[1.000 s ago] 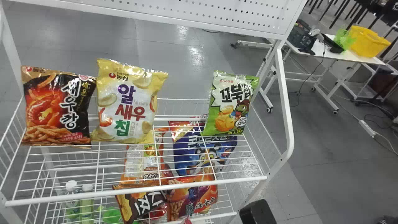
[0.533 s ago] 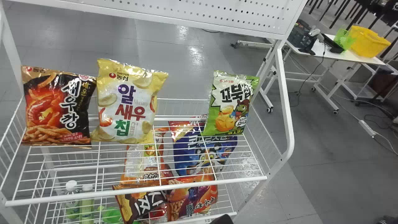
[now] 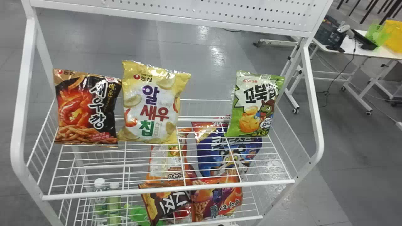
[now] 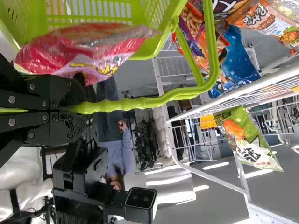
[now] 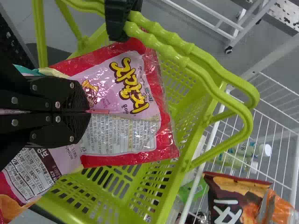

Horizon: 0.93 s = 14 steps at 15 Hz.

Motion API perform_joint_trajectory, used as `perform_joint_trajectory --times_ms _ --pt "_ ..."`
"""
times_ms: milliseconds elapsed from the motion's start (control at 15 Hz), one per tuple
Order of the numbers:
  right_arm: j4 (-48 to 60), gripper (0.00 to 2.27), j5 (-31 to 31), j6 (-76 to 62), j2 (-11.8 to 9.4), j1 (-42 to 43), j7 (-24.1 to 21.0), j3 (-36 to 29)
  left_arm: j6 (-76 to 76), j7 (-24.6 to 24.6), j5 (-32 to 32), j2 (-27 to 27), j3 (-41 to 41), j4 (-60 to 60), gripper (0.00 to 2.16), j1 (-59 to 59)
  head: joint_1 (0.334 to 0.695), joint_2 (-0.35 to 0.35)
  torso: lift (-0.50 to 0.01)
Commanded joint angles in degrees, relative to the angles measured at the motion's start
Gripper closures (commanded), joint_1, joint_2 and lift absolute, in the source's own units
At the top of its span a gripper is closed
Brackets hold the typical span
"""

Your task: Hold basket handle with left hand then pick Jagalchi snack with right hand and place into basket

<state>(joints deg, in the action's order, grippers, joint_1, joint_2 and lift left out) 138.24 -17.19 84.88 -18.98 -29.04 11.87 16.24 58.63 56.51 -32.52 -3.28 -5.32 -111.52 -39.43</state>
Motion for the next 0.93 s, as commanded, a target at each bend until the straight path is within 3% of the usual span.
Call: perform_joint_trajectory --times_ms 0,400,867 --pt "-2.4 1.71 1.9 -2.5 0.3 1.9 -0.8 3.9 -0.1 0.0 0.0 0.0 0.3 0.1 1.52 -0.1 0.695 -0.209 -0.010" --pt "-10.4 1.71 4.4 -6.7 2.0 7.9 -1.6 9.8 -0.3 -0.3 0.5 0.1 1.1 0.1 1.52 -0.4 0.695 -0.088 -0.010" --pt "-19.3 1.69 11.1 -11.8 2.2 12.0 3.4 15.1 -1.0 -0.1 0.7 0.0 1.1 0.4 1.52 -0.1 0.695 0.000 -0.010"
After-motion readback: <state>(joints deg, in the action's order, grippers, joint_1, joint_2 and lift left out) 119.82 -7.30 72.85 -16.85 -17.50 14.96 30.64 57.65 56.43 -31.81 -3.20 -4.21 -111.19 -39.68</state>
